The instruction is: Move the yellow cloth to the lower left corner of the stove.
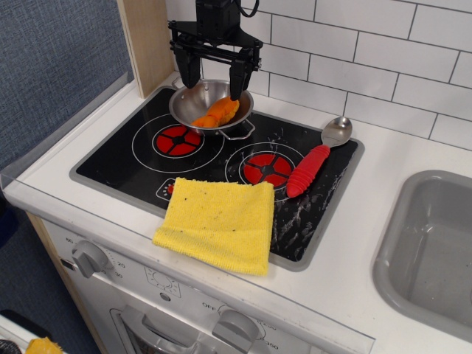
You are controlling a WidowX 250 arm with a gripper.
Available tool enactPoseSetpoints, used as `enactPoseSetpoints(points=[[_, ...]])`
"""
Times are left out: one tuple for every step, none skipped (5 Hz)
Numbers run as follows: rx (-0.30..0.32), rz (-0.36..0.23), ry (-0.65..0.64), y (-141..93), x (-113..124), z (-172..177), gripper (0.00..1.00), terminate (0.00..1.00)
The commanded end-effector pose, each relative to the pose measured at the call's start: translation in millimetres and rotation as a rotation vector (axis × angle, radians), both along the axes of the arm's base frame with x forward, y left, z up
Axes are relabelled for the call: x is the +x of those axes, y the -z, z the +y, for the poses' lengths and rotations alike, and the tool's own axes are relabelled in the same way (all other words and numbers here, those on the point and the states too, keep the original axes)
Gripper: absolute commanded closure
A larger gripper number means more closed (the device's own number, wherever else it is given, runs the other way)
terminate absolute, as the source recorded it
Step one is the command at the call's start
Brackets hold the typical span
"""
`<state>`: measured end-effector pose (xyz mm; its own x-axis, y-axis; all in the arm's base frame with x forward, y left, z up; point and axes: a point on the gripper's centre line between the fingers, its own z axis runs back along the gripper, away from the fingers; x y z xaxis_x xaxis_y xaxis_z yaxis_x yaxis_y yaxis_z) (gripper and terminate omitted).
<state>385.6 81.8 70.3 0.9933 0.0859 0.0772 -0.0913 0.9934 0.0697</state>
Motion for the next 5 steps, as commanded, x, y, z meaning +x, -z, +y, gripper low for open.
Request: enactPoseSetpoints(points=[[0.000,0.000,0.000,0,0,0,0.00,0.00],[0.014,-0.020,0.028,-12,-17,-12,0.00,0.00],[0.036,-0.013,0.070,-17,-47,-30,0.00,0.00],[0.004,-0.041,0.113,-13,-89,-46,0.00,0.00],[-0.005,-0.040,0.166,15,-117,-57,0.00,0.00]])
